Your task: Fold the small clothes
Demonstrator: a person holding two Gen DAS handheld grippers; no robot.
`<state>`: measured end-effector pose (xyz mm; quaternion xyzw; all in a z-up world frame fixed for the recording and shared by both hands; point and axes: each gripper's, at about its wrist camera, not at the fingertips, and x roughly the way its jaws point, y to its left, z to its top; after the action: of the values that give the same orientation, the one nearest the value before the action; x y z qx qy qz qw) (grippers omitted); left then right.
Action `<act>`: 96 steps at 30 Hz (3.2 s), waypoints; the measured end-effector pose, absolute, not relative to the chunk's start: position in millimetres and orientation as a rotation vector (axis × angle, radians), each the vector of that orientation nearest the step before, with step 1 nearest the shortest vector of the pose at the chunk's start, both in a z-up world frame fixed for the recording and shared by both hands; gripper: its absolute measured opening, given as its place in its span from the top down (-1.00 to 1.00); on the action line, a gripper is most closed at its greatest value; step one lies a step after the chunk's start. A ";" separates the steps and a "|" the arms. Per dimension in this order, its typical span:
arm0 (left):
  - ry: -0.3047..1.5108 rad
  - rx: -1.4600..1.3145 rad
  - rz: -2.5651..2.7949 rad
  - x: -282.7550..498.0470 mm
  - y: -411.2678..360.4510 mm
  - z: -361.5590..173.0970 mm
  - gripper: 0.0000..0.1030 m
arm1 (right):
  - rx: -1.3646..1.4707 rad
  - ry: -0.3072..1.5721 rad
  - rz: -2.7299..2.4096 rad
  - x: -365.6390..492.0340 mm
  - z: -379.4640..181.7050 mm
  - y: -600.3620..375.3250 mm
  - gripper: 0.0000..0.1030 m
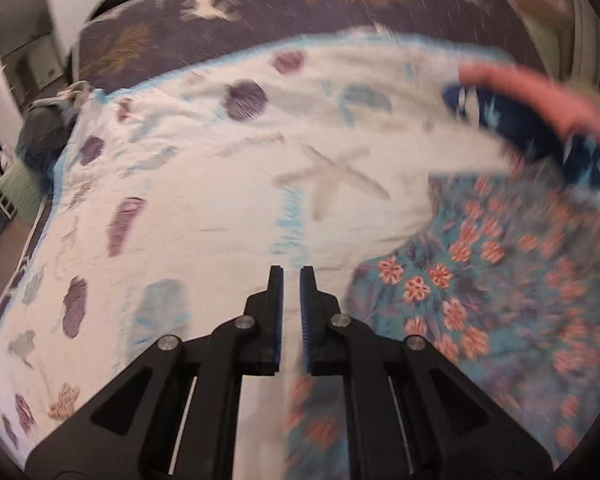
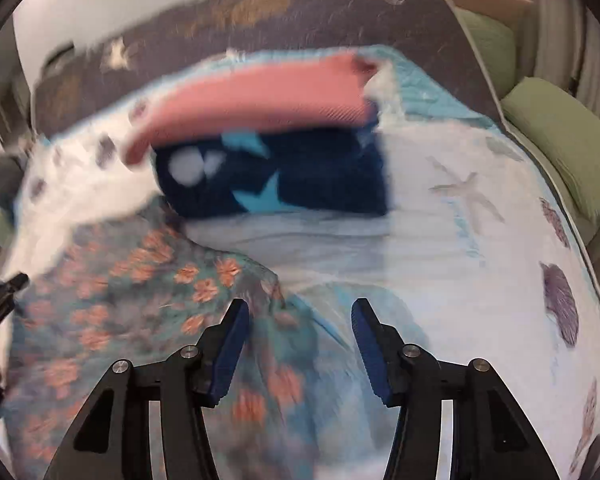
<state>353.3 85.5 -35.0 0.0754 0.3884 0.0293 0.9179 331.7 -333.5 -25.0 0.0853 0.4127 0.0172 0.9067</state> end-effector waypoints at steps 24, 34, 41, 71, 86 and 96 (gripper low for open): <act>0.959 -0.278 -0.164 324.0 126.9 -87.3 0.53 | 0.396 0.915 0.202 272.9 -63.9 -357.5 0.95; 0.943 -0.333 -0.236 345.5 123.6 -86.3 -0.19 | 0.543 0.949 0.286 324.1 -76.3 -374.1 0.21; 0.971 -0.300 -0.419 342.4 87.0 -81.9 -0.19 | 0.498 0.950 0.302 349.1 -76.9 -351.6 0.31; 0.954 0.033 -0.060 240.3 117.8 -84.2 -0.02 | 0.286 0.995 0.150 192.4 -69.3 -343.0 0.24; 0.884 -0.118 -0.294 65.2 139.7 -60.5 -0.07 | 0.282 0.926 0.295 15.9 -52.8 -341.0 0.27; 0.934 -0.111 -0.388 -27.5 123.5 -83.4 -0.07 | 0.417 0.937 0.261 -76.0 -79.5 -360.8 0.27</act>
<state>-27.5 123.5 -83.4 -0.0529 0.4473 -0.1856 0.8733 -76.0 -360.8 -79.5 0.1989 0.4468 0.1247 0.8633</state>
